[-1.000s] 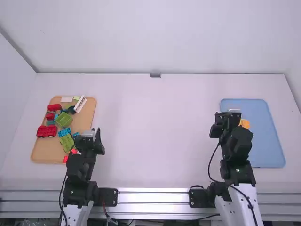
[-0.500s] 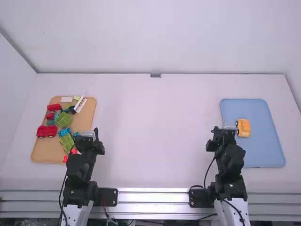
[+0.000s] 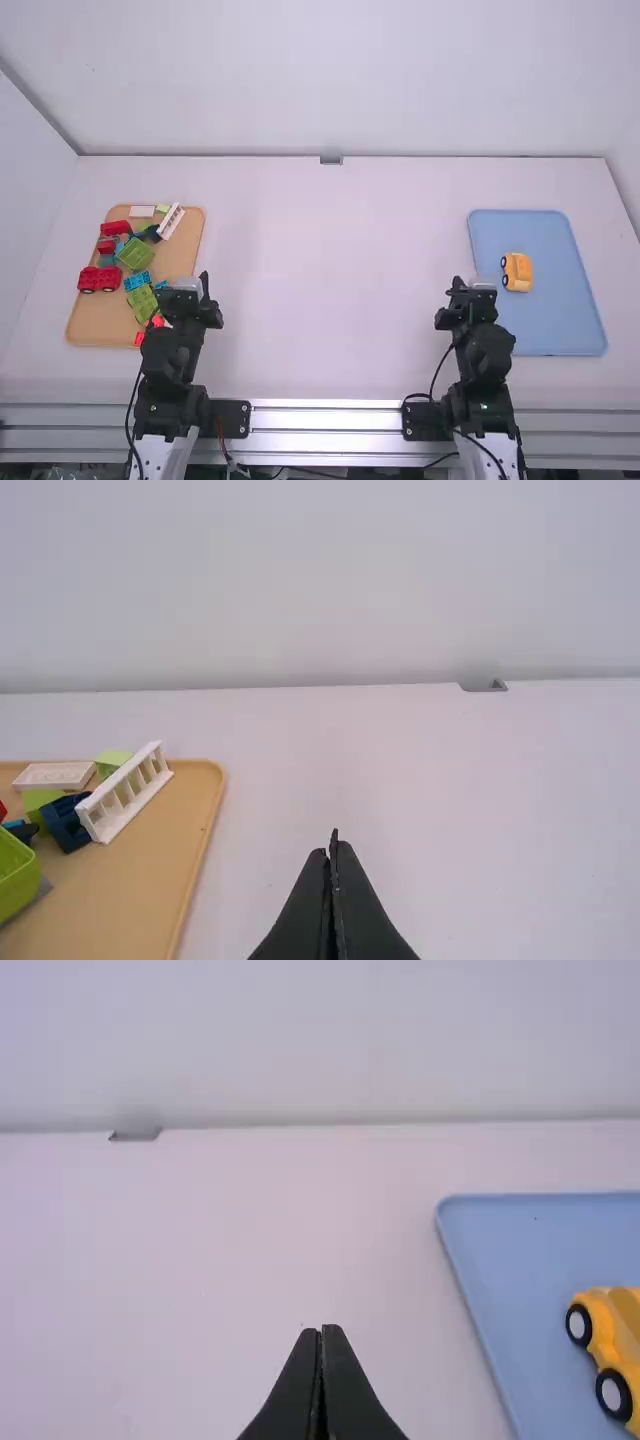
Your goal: Assemble lego blocks to make yellow taxi
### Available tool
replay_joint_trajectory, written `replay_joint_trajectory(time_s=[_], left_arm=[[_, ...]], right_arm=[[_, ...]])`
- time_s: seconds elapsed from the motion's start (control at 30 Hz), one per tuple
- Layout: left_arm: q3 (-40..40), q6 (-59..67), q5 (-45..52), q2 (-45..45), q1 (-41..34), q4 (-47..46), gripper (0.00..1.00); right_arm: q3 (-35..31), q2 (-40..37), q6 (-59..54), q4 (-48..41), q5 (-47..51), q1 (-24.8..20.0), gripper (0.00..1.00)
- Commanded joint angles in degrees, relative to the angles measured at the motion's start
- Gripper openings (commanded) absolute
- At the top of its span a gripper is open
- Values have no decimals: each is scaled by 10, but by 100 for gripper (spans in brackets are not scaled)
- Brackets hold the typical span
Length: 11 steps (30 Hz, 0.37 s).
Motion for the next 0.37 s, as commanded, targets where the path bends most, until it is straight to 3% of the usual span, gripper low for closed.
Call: replay_joint_trajectory(time_s=[0.0,0.33], left_arm=[[-6,-4,-1,-4,2,-3,0],[-6,-4,-1,-4,2,-3,0]], right_arm=[[-7,-17,2,-3,1,1,0],[-7,-69,2,-3,1,1,0]])
